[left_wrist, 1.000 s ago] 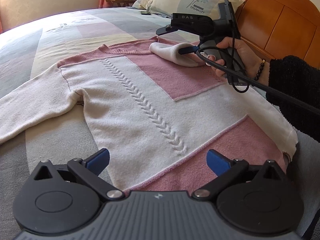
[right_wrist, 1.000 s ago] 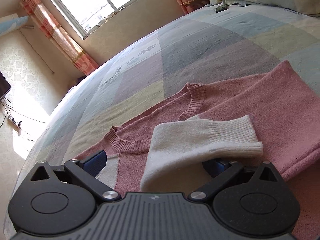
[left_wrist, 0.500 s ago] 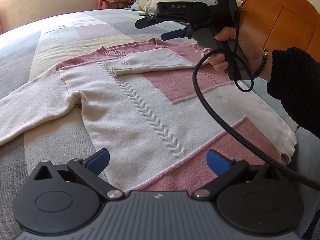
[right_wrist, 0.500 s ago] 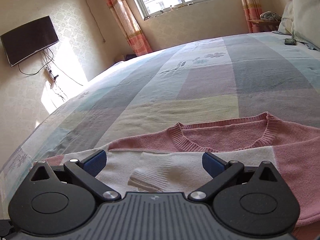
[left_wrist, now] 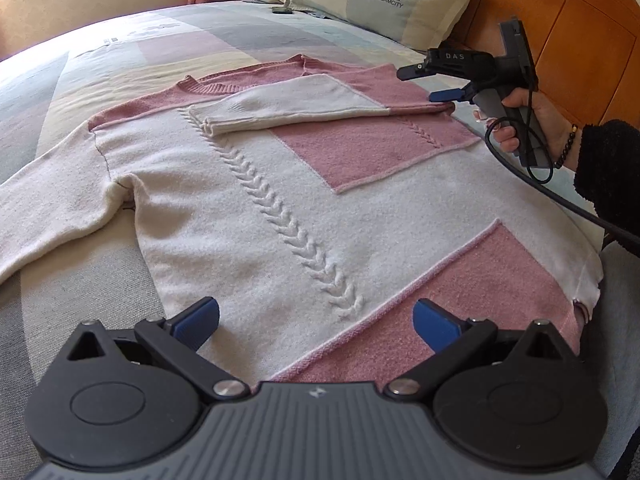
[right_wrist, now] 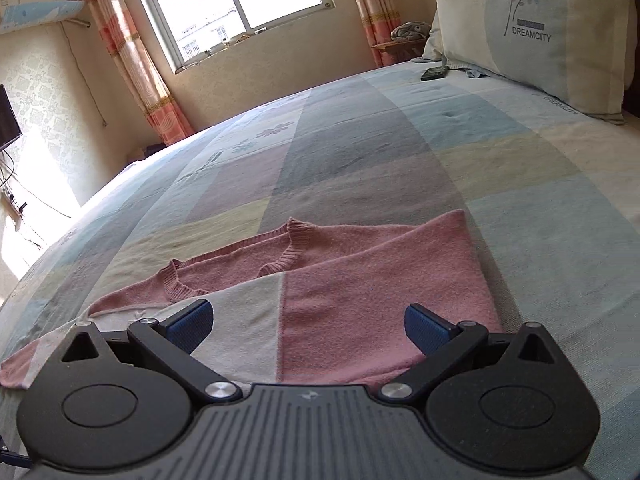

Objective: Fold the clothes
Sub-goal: 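Withdraw the open right gripper from the folded white sleeve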

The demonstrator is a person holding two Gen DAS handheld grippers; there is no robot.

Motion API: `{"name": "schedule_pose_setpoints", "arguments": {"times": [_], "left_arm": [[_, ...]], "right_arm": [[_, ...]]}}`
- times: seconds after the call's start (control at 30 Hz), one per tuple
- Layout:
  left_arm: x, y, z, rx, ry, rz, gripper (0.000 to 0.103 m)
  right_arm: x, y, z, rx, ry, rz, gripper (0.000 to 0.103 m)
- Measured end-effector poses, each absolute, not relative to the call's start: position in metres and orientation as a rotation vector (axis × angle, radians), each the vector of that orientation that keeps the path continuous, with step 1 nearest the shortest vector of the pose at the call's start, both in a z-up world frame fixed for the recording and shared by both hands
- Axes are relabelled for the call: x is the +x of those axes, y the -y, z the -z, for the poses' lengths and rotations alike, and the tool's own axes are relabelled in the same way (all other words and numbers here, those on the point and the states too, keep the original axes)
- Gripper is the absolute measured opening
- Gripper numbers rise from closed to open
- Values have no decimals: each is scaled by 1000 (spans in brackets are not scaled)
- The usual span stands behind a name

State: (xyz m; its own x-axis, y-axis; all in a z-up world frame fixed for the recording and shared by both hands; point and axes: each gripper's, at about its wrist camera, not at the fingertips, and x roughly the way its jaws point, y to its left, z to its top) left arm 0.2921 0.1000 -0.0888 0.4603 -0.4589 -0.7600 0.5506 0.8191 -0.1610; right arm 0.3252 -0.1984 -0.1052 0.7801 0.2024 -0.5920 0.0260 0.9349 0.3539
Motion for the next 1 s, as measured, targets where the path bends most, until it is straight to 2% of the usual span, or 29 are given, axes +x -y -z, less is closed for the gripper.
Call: {"name": "schedule_pose_setpoints", "arguments": {"times": [0.13,0.27,0.53,0.73,0.87,1.0], "left_arm": [[296,-89,87,108,-888,647,102],[294,-77,86,133,-880,673,102],[295,-78,87,134,-885,664,102],[295,-86,83,106,-870,648,102],[293,-86,81,105,-867,649,102],[289,-86,76,96,-846,665,102]], "right_arm": [[309,229,129,463,-612,-103,103],[302,230,111,473,-597,-104,103],[301,218,115,351,-652,-61,103],[283,171,99,225,-669,-192,103],[287,144,125,57,-796,-156,103],[265,137,125,38,-791,-92,103]]}}
